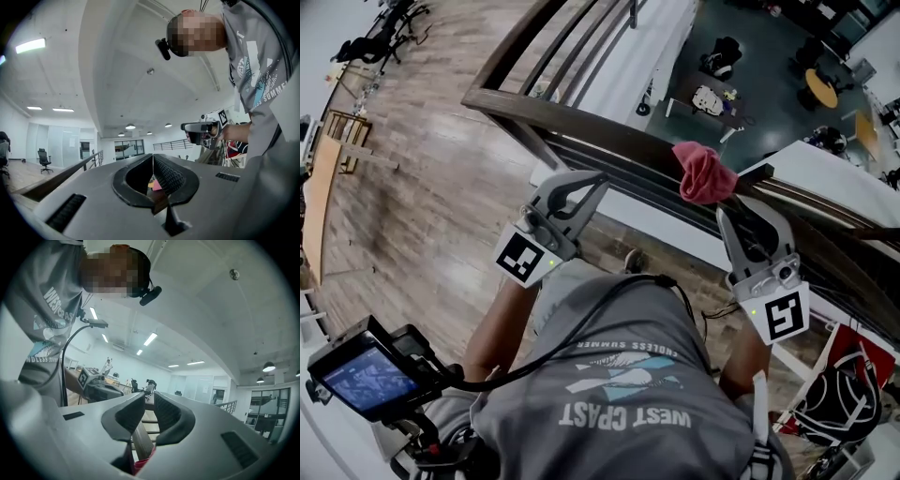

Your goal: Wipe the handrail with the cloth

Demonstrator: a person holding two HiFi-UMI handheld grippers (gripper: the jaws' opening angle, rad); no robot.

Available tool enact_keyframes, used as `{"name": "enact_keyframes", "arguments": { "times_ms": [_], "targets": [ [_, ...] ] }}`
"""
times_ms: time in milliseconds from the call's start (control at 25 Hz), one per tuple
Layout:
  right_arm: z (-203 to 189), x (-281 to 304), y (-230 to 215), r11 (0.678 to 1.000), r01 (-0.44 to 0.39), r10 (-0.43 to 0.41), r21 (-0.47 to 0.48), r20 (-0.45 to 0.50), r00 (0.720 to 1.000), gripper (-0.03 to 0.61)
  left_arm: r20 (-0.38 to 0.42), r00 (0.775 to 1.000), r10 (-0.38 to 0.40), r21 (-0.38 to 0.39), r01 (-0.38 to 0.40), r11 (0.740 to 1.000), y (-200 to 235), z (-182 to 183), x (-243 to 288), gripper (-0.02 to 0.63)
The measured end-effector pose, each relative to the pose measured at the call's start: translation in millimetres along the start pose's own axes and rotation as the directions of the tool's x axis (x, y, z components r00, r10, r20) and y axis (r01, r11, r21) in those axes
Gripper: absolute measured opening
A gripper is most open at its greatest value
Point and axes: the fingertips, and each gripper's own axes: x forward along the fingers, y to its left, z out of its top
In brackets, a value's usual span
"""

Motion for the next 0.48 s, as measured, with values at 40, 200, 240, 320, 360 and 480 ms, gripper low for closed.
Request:
{"name": "enact_keyframes", "arguments": {
  "times_ms": [40, 200, 240, 320, 360, 480],
  "targets": [
    [0.7, -2.4, 0.2, 1.000, -0.001, 0.001, 0.003, 0.001, 1.000, 0.057, -0.004, 1.000, 0.005, 0.006, -0.005, 1.000, -2.6, 1.5, -2.8, 0.006],
    [4.6, -8.4, -2.3, 1.000, -0.008, 0.008, 0.005, 0.017, 1.000, 0.055, -0.002, 1.000, 0.031, 0.030, -0.031, 0.999, -6.5, 9.2, -8.8, 0.006],
    [3.5, -10.1, -5.3, 1.000, -0.010, 0.010, 0.005, 0.021, 1.000, 0.055, 0.000, 0.999, 0.039, 0.034, -0.039, 0.999, -7.2, 10.3, -7.2, 0.006],
    [0.4, -13.2, -11.6, 1.000, -0.013, 0.013, 0.007, 0.025, 1.000, 0.055, -0.001, 0.999, 0.049, 0.041, -0.049, 0.998, -9.2, 11.0, -3.2, 0.006],
    [0.3, -13.5, -12.1, 1.000, -0.014, 0.013, 0.010, 0.026, 1.000, 0.055, -0.002, 0.999, 0.052, 0.042, -0.052, 0.998, -9.4, 11.7, -4.1, 0.006],
    [7.4, -9.1, -0.6, 1.000, -0.010, 0.010, 0.015, 0.028, 1.000, 0.055, 0.003, 0.998, 0.061, 0.048, -0.061, 0.997, -6.3, 17.6, -21.9, 0.006]
  ]
}}
